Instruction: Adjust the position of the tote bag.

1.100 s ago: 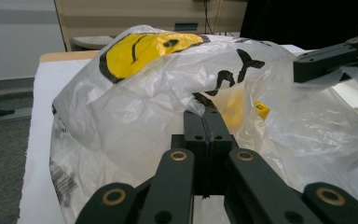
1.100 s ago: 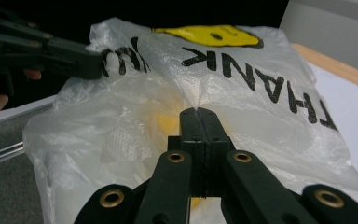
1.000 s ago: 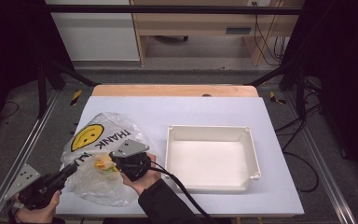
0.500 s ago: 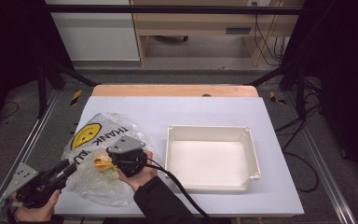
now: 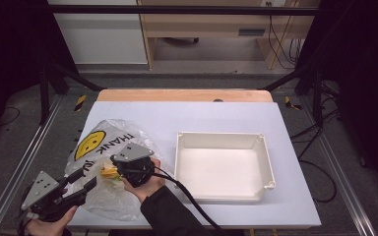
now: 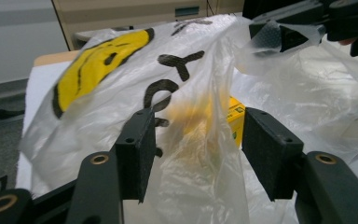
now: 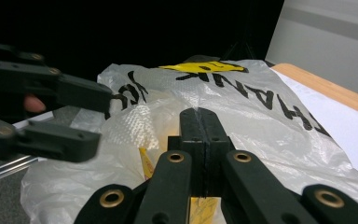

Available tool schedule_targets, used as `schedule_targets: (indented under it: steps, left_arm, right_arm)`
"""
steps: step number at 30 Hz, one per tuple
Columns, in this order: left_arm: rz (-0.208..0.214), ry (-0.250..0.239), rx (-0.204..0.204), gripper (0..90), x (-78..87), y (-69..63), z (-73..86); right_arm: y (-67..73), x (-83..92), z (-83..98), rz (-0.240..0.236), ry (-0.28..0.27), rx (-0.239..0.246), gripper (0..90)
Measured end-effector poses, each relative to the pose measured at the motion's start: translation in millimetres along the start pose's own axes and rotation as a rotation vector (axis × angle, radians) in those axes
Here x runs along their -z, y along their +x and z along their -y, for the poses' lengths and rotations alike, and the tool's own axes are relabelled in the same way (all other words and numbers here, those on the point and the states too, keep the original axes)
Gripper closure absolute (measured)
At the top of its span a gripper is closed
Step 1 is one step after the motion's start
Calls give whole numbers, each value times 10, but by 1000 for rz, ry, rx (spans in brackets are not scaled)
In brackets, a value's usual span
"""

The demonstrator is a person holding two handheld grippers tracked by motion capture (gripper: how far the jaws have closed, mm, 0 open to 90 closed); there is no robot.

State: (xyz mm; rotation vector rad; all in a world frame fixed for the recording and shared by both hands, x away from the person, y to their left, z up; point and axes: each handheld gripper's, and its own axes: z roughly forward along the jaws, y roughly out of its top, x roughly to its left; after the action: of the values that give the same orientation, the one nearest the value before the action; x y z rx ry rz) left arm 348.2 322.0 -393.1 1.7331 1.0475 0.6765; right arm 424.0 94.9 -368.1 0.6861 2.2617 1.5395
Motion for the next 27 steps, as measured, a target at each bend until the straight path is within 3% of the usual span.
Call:
schedule_targets:
  steps: [4, 7, 15, 20, 23, 27]
  left_arm:
    - [2, 3, 9, 457, -54, 15, -51]
    - [0, 10, -12, 513, -96, 19, -109]
    - [13, 33, -50, 878, -178, 25, -170]
    - [-1, 28, -53, 900, -144, 25, -160]
    - [-13, 11, -33, 900, -90, 62, -166]
    - [-17, 11, -18, 900, -76, 93, -150]
  right_arm:
    - [33, -6, -36, -3, -4, 13, 900]
    - [59, -3, -76, -6, -9, 21, 900]
    - [72, 14, -102, -1, -2, 41, 872]
    - [57, 66, -85, 5, 4, 52, 749]
    - [43, 234, -36, 17, -22, 54, 680]
    - [7, 384, 99, 11, -11, 29, 645]
